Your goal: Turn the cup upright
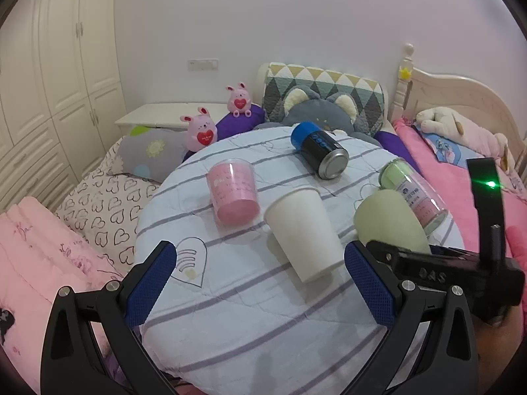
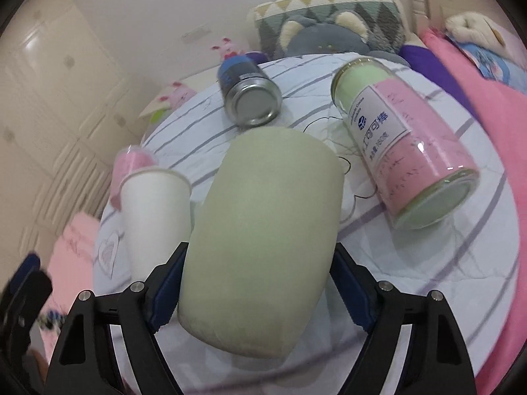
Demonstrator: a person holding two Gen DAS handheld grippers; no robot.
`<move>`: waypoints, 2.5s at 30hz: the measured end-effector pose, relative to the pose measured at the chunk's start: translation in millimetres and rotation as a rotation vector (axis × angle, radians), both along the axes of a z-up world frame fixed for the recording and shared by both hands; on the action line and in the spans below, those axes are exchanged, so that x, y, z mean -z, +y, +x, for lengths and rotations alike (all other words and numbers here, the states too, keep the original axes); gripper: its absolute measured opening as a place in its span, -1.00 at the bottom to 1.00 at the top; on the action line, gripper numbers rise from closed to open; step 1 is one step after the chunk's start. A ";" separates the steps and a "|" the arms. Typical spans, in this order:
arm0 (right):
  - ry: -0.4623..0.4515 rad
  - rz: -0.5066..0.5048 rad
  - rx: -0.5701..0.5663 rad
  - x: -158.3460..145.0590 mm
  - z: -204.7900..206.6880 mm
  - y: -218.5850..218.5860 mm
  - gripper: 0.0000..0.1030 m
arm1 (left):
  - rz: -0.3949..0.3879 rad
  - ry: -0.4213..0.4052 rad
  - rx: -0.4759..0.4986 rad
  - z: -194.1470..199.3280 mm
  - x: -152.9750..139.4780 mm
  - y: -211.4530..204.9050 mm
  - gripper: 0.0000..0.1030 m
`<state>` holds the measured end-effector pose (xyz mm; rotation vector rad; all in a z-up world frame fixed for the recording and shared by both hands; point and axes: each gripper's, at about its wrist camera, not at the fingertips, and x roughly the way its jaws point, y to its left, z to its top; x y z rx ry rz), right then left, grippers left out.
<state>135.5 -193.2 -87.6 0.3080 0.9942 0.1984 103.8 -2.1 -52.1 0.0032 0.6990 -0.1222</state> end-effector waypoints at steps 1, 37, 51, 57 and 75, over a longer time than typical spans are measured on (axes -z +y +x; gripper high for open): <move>0.000 -0.009 -0.018 -2.2 -2.7 -0.2 0.60 | -0.004 0.004 0.001 -1.7 0.1 -1.8 1.00; -0.147 -0.092 -0.322 -23.5 -83.9 -28.9 0.61 | -0.123 0.256 -0.012 -32.4 20.4 -78.1 1.00; -0.142 -0.083 -0.315 -17.1 -107.0 -69.8 0.61 | -0.146 0.394 0.006 11.2 42.2 -129.2 1.00; -0.134 -0.087 -0.342 -12.6 -103.1 -71.6 0.61 | -0.175 0.541 0.037 37.3 67.2 -136.1 1.00; -0.136 -0.070 -0.376 -9.0 -98.9 -66.7 0.61 | -0.165 0.326 0.063 30.1 42.4 -134.2 0.60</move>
